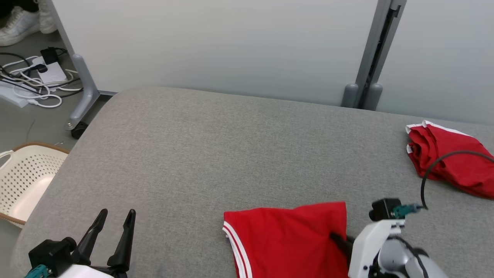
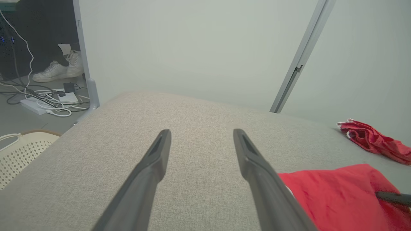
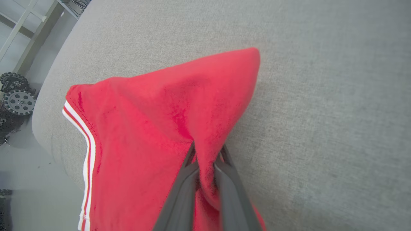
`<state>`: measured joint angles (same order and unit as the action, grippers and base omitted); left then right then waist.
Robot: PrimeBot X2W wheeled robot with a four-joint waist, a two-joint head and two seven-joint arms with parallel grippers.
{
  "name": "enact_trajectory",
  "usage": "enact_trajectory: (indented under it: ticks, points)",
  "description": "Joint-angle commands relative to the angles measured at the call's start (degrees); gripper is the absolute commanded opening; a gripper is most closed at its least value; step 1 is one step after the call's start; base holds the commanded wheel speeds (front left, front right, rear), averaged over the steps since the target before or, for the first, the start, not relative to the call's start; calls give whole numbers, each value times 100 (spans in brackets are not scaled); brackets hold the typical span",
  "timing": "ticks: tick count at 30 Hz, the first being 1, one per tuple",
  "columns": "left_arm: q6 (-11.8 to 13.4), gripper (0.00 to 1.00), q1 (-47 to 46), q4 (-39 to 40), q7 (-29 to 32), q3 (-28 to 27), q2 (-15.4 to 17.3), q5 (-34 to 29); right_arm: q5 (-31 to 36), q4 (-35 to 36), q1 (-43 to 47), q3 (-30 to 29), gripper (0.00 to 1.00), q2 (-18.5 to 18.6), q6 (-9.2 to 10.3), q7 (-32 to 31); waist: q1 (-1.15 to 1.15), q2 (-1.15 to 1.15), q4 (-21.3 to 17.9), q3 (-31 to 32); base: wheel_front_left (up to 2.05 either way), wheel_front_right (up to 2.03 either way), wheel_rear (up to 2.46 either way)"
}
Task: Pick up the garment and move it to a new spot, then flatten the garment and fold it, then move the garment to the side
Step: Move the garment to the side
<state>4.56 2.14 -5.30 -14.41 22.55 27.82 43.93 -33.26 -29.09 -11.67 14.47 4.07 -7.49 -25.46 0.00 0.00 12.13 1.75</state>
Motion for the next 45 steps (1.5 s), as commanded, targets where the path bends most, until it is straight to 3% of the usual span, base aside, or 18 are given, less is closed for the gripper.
enact_trajectory:
  ticks: [1,11,20,35,45]
  points:
    - [-4,100,-16,25,-30,-17,17,1,-13,54,-167,58,0,109,-2,33,0,0,-57,-22,0,0,0]
    - [-127,100,-231,84,-20,-1,86,-19,12,97,-1473,520,0,753,-1,119,0,0,-299,-360,0,0,0]
    - [-413,100,-538,128,-55,-211,105,-78,245,-245,-2773,541,0,1219,-1,231,0,0,-291,-1000,0,0,0]
    - [-1002,100,-780,396,-73,-1021,-358,-693,978,-163,-3792,-488,0,1528,-1,144,0,0,-491,-1770,0,0,0]
    - [-1165,100,-958,303,-74,-1178,-392,-815,1701,103,-3834,-1417,0,1553,-1,-124,0,0,-579,-2108,0,0,0]
